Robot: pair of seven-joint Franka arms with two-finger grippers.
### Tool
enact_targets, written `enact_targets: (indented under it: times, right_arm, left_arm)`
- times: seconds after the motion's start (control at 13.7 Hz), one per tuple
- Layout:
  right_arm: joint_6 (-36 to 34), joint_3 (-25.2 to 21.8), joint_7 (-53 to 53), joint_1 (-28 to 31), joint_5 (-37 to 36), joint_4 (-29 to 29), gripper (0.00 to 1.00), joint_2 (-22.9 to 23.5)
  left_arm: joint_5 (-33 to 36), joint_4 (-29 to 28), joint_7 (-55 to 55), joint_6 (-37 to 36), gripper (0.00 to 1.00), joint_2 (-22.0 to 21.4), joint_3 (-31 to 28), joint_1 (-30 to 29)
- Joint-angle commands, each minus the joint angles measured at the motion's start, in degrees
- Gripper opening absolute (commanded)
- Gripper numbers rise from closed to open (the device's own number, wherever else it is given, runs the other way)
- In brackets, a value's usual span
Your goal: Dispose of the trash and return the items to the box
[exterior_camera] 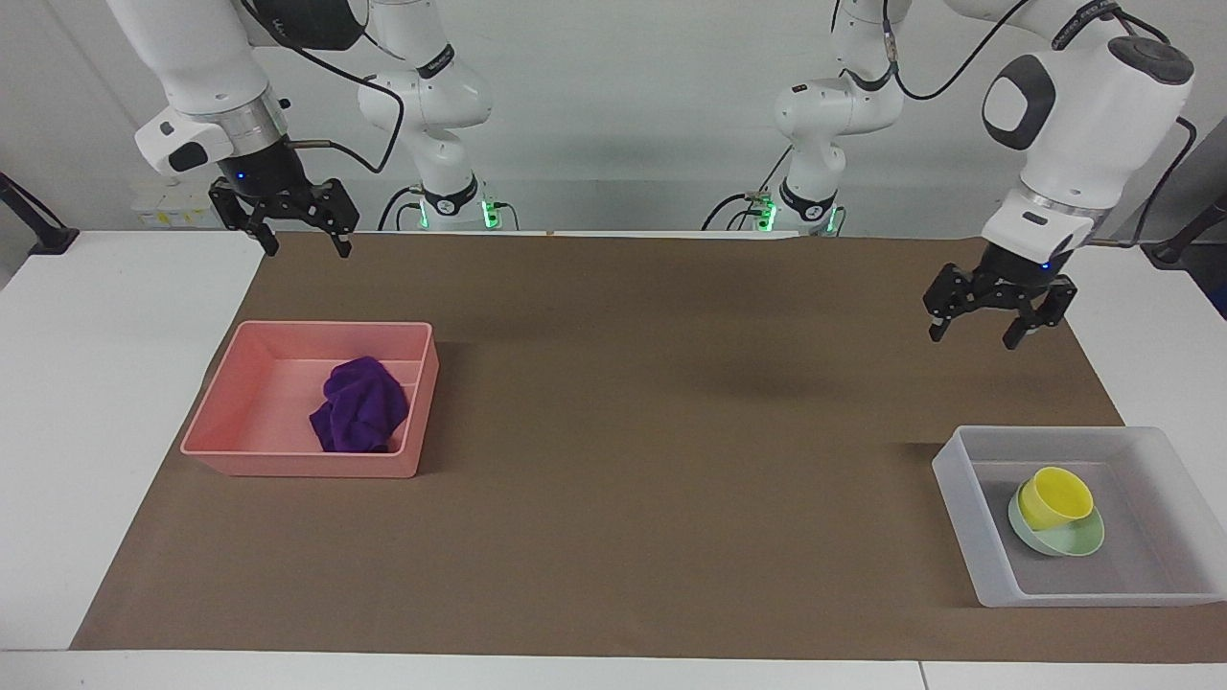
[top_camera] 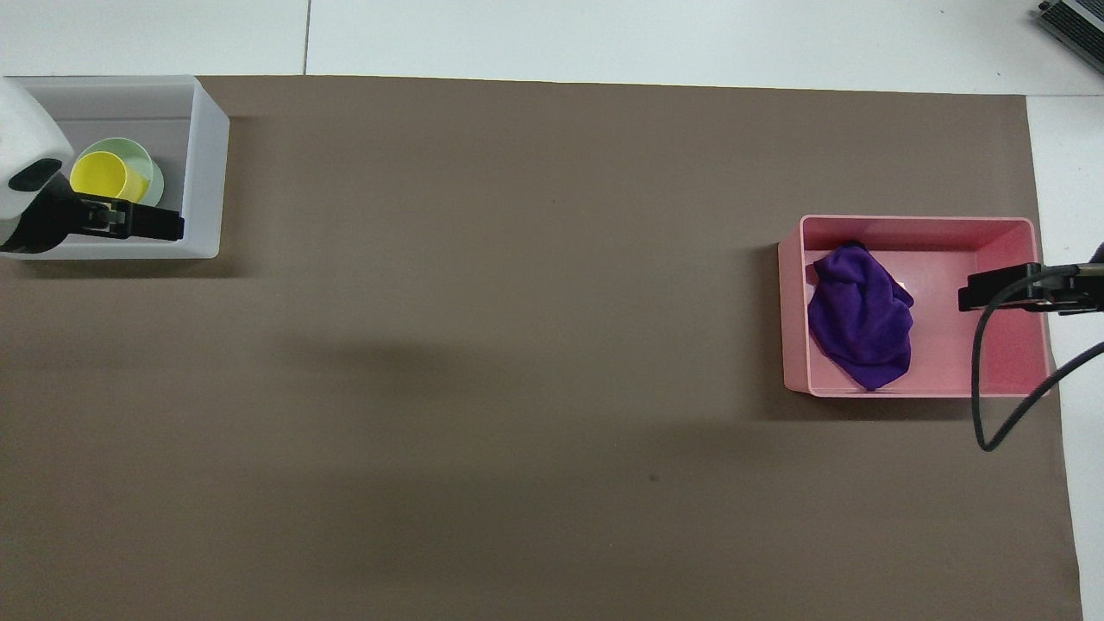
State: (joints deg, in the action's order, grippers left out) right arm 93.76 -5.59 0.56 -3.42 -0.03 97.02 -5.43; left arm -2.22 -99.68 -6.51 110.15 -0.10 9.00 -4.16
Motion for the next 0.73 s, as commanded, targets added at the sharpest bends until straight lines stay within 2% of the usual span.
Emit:
enact_targets:
  times: [0.0, 0.15, 0.44, 0.51, 0.66]
  right_arm:
    - [1.2, 0.6, 0.5, 0.1, -1.5, 1.8, 1.0, -0.8]
    - [-3.1, 0.8, 0.7, -0.2, -1.7, -0.7, 1.0, -0.5]
    - [-2.8, 0.8, 2.1, 0.3, -0.7, -2.4, 1.0, 1.2]
    - [-2.8, 0.7, 2.9, 0.3, -0.6, -1.9, 1.0, 1.3]
    - [-2.4, 0.7, 3.0, 0.3, -0.6, -1.4, 1.0, 1.0]
  left_arm:
    - [4.0, -1.3, 3.1, -3.9, 1.0, -2.4, -0.5, 4.2]
    - [4.8, 1.0, 6.2, -7.6, 1.0, -2.1, -0.4, 7.0]
    - [4.1, 13.5, 6.3, -18.1, 1.0, 3.2, -0.3, 7.0]
    - [4.2, 14.9, 6.3, -19.4, 1.0, 3.6, -0.3, 6.9]
    - [4.2, 13.9, 6.3, -18.9, 1.0, 2.5, -0.3, 6.8]
